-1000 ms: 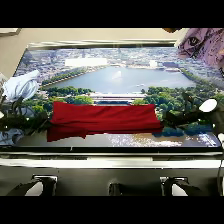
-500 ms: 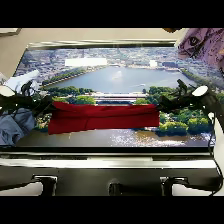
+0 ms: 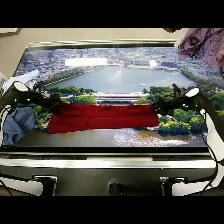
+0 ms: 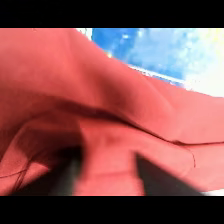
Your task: Fold the clothes and pants, and hang the long-sleeved shirts on hangers.
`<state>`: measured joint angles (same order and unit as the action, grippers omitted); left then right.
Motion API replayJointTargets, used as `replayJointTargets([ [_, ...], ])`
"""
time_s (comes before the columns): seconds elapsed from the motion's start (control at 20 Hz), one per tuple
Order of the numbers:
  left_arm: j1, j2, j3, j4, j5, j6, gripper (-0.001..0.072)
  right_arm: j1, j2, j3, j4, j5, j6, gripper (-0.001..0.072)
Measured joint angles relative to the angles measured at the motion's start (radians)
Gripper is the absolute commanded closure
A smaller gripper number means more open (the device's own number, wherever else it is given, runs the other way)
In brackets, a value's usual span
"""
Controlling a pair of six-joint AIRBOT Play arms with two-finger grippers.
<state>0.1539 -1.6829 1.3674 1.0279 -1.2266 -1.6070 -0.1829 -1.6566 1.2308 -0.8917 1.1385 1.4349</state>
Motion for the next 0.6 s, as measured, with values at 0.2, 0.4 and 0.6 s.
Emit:
replayJointTargets([
  [0.2, -0.002, 0.006, 0.070, 0.013, -0.031, -0.009, 0.0168, -0.081, 0.008, 0.065, 0.007, 0.120, 0.017, 0.0030],
  [0.4, -0.002, 0.043, 0.136, 0.044, -0.061, -0.016, 0.0168, -0.177, -0.014, 0.092, 0.022, 0.233, -0.010, 0.0011],
  [0.6, -0.002, 0.066, 0.159, 0.056, -0.076, -0.024, 0.0168, -0.190, -0.080, 0.098, 0.074, 0.307, -0.070, 0.0010],
])
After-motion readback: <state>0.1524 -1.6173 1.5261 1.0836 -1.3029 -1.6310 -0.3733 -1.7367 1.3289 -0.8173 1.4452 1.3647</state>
